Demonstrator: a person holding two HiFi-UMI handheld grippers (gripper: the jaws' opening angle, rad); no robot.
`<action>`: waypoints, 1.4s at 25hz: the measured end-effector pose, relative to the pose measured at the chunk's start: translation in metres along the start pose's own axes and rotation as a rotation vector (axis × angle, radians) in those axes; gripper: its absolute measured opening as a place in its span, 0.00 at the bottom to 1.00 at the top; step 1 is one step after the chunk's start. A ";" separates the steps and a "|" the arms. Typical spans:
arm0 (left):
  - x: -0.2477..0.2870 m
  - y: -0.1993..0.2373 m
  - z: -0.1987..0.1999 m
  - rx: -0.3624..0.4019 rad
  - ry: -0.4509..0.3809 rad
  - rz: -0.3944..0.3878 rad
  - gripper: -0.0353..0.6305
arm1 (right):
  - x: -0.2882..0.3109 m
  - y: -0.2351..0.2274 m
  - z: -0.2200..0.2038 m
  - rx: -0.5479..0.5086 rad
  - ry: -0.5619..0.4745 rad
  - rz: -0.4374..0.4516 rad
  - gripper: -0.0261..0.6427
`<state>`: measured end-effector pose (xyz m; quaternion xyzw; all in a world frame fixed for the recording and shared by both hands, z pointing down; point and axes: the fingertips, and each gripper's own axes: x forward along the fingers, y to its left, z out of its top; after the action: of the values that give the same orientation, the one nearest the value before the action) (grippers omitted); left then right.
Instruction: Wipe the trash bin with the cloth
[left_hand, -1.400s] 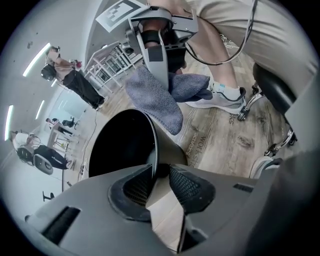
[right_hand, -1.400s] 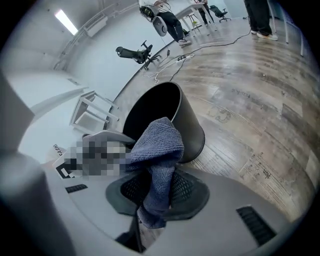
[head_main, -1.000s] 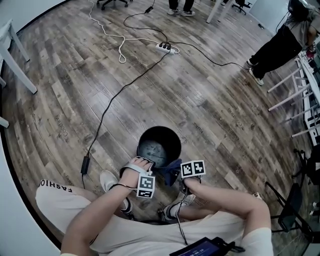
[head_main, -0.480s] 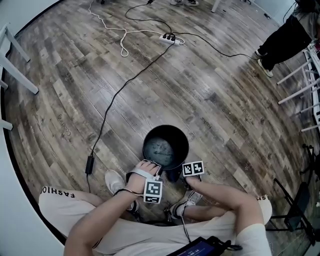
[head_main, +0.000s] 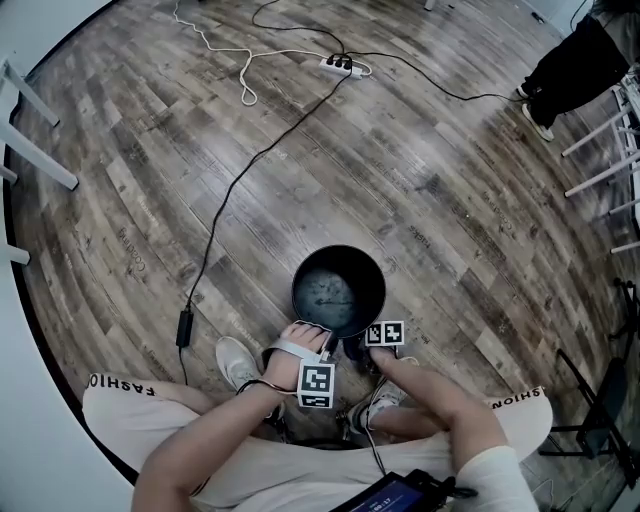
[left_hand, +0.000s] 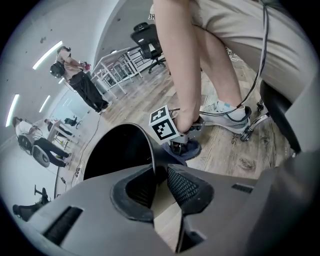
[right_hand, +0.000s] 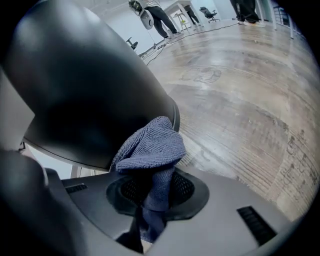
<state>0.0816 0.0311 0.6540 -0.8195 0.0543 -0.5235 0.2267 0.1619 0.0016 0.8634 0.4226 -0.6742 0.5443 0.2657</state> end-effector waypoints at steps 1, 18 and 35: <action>0.000 -0.001 0.000 -0.008 -0.003 -0.006 0.19 | -0.002 0.000 -0.002 0.014 0.007 -0.017 0.16; -0.003 -0.002 -0.036 0.133 0.080 -0.032 0.23 | -0.173 0.123 0.031 0.053 0.041 0.103 0.16; -0.005 -0.011 -0.012 0.065 0.042 -0.044 0.18 | -0.124 0.104 0.027 -0.015 0.064 0.126 0.16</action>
<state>0.0671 0.0385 0.6592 -0.8017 0.0240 -0.5468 0.2403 0.1374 0.0154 0.7016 0.3598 -0.6944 0.5683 0.2557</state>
